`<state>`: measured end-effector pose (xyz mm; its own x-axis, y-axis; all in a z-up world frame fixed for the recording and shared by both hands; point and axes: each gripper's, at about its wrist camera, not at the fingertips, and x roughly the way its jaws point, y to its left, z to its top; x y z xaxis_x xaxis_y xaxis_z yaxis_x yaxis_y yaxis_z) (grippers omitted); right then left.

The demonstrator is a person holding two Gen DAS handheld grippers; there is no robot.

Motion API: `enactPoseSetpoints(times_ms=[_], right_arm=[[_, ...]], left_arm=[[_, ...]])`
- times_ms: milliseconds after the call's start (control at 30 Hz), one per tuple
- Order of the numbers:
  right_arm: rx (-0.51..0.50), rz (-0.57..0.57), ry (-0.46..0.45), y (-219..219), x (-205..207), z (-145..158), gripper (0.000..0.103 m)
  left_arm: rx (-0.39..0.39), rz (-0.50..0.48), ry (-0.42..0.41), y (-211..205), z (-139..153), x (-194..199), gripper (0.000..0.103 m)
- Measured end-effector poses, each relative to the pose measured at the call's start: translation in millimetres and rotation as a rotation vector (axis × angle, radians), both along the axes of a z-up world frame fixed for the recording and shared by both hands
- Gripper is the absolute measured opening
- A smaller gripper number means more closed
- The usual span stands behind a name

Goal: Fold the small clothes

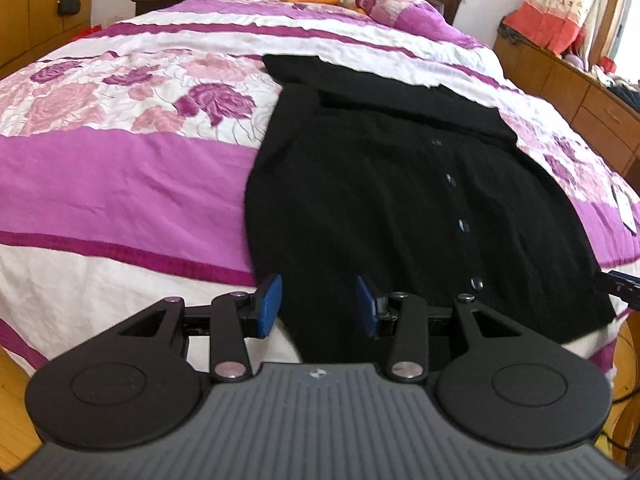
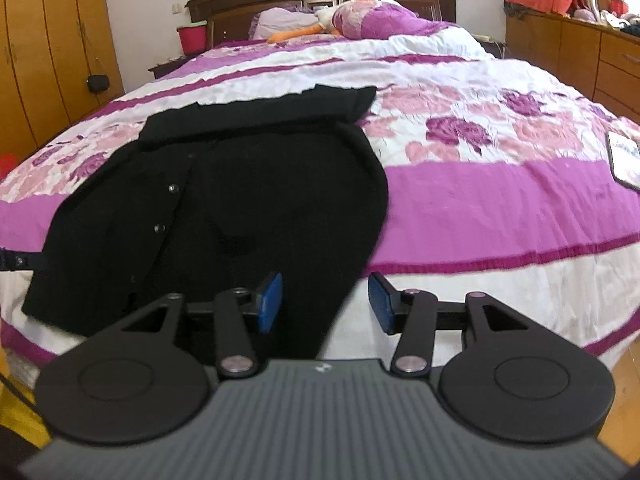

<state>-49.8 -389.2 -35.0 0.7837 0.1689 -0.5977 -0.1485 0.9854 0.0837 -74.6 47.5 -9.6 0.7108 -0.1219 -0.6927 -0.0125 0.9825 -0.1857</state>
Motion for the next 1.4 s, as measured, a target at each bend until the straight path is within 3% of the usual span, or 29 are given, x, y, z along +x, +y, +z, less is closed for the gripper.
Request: enactPoseSetpoints(times_ms=[200, 367, 567, 700, 967, 1400], right_arm=[[0.034, -0.004, 0.038, -3, -3, -15, 0.054], [0.114, -0.001, 0.090, -10, -3, -29, 0.074], [0.119, 0.017, 0.087, -10, -6, -31, 0.076], [0.139, 0.000, 0.076, -8, -4, -25, 0.076], [0.197, 0.026, 0.013, -7, -7, -20, 0.073], [0.198, 0.060, 0.006, -3, -8, -31, 0.072]], left_arm=[[-0.005, -0.023, 0.036, -7, -14, -3, 0.051], [-0.014, -0.025, 0.036, -8, -19, -5, 0.053], [-0.037, 0.061, 0.014, 8, -17, -12, 0.053], [-0.097, 0.037, 0.022, 11, -23, -6, 0.053], [-0.148, -0.080, 0.006, -2, -26, -2, 0.053], [-0.160, -0.087, 0.025, -5, -43, 14, 0.053]])
